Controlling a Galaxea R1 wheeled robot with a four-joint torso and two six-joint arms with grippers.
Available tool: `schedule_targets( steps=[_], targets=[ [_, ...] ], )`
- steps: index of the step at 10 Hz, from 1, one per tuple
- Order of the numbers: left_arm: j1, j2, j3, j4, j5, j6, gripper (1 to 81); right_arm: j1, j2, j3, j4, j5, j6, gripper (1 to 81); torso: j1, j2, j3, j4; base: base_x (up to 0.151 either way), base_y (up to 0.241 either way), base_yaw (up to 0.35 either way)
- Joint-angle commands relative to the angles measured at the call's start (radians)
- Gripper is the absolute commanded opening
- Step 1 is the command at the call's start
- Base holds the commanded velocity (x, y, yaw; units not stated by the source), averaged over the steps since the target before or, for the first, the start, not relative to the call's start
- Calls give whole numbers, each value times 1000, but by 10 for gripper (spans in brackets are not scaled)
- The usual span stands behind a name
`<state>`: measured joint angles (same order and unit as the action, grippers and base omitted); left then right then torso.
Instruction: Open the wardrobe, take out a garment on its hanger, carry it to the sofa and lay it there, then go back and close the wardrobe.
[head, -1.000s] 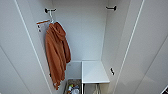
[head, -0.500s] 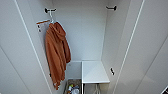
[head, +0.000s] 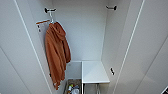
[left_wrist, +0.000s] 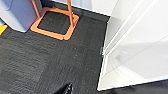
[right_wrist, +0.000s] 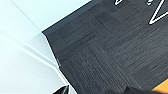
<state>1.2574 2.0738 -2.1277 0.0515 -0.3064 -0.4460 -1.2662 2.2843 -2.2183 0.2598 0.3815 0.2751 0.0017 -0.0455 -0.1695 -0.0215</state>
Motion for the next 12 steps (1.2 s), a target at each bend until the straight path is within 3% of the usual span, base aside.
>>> schedule_targets(
  steps=[1, 4, 6, 8, 12],
  targets=[
    [-213, -109, -98, -15, 173, -111, 811, 205, -127, -70, -2, -130, 320, 811, 0, 0, 0, 0, 0, 0, 0],
    [-362, -63, -89, -21, 357, -188, 811, 354, -210, 196, -1, -209, 441, 811, 1, 1, -1, 0, 0, 0, 0],
    [-413, -12, 21, -24, 466, -188, 811, 412, -194, 331, -2, -315, 446, 811, 1, 1, -2, 0, 0, 0, 0],
    [-414, 66, 144, -24, 469, -188, 811, 411, -124, 416, -34, -354, 443, 811, 2, 2, -2, 0, 0, 0, 0],
    [-404, 193, 163, 25, 520, -172, 811, 339, 25, 513, -117, -331, 437, 811, 2, 2, -3, 0, 0, 0, 0]
  ],
)
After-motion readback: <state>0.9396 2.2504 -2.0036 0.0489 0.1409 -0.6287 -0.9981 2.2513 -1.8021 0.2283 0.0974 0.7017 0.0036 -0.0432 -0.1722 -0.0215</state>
